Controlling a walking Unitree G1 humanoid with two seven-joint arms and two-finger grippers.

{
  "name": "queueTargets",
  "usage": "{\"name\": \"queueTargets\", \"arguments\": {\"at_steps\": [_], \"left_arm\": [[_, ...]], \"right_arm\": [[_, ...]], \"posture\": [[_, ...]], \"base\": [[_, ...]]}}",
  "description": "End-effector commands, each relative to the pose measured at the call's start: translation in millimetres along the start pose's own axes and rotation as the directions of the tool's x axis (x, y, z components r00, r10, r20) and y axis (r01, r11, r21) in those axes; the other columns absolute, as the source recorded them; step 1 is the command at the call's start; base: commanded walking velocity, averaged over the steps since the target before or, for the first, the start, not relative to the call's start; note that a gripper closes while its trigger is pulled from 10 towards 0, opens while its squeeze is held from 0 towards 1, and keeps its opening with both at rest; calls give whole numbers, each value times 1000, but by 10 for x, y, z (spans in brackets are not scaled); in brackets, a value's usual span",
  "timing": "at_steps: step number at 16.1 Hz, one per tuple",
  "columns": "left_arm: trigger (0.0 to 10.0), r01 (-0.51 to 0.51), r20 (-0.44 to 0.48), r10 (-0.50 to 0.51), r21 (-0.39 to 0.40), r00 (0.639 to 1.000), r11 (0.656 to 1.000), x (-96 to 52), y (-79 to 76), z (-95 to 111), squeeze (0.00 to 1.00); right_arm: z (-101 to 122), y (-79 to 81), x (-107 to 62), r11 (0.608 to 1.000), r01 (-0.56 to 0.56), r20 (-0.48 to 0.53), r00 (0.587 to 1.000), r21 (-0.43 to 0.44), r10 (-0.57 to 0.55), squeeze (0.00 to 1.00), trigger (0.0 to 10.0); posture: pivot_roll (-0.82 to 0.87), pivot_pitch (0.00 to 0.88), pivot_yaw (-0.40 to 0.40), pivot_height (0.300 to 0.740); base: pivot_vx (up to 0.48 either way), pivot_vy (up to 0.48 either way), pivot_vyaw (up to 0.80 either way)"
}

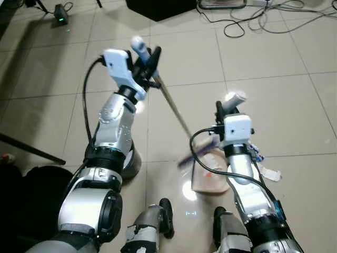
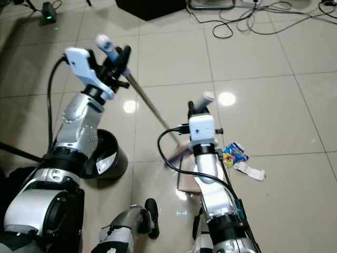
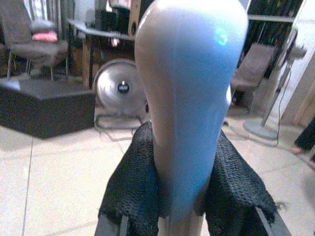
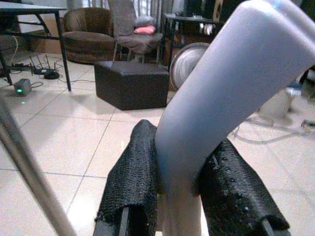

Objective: Sweep floor

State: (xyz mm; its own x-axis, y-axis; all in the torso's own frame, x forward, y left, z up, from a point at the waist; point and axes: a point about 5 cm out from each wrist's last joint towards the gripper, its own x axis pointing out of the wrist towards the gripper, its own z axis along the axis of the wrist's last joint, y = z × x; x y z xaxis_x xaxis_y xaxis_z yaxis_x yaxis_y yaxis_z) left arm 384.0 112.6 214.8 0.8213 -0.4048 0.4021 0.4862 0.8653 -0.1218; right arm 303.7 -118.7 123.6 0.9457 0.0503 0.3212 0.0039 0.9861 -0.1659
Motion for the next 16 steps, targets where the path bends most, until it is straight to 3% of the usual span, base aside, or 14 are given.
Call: {"name": "queueTargets", "arguments": {"at_steps": [1, 2, 5, 6, 9, 10, 12, 14, 16], "left_arm": [[10000, -1, -19, 1, 25, 1000, 1000, -40, -5, -55, 0], [10000, -3, -32, 4, 30, 999, 1000, -91, 22, -79, 0], [10000, -32, -62, 38, 84, 997, 996, -175, 123, -133, 0], [10000, -57, -45, 60, 75, 997, 996, -189, 126, -123, 0], [10000, -69, -10, 70, 54, 998, 996, -118, 98, -50, 0], [10000, -96, 13, 95, 54, 995, 994, -93, 132, 14, 0], [10000, -109, 8, 109, 133, 994, 985, -67, 219, 104, 0], [10000, -111, -30, 119, 199, 992, 974, -163, 338, 90, 0], [10000, -180, -37, 194, 229, 980, 956, -330, 495, 69, 0]], "right_arm": [[-42, 38, -84, 997, 12, -41, 999, 72, -9, 0, 10000], [-8, -18, -145, 995, 39, -32, 999, 94, -36, 0, 10000], [86, -213, -228, 984, 134, -5, 991, 121, -135, 0, 10000], [115, -310, -312, 977, 171, -7, 985, 126, -171, 0, 10000], [130, -411, -321, 976, 186, -22, 982, 113, -185, 0, 10000], [117, -444, -325, 975, 194, -28, 981, 110, -192, 0, 10000], [132, -489, -289, 980, 181, -30, 983, 80, -179, 0, 10000], [191, -560, -282, 983, 178, -34, 984, 43, -177, 0, 10000], [247, -686, -312, 979, 200, -50, 979, 48, -197, 0, 10000]], "posture": [[54, 246, 169, 740], [47, 187, 178, 740], [52, 232, 177, 740], [42, 176, 173, 740], [47, 191, 147, 740], [46, 157, 146, 740], [46, 137, 140, 740], [30, 105, 135, 740], [12, 87, 133, 740]], "base": [[0, 0, 0], [0, 0, 0], [0, 0, 0], [0, 0, 0], [0, 0, 0], [0, 0, 0], [0, 0, 0], [0, 0, 0], [0, 0, 0]]}}
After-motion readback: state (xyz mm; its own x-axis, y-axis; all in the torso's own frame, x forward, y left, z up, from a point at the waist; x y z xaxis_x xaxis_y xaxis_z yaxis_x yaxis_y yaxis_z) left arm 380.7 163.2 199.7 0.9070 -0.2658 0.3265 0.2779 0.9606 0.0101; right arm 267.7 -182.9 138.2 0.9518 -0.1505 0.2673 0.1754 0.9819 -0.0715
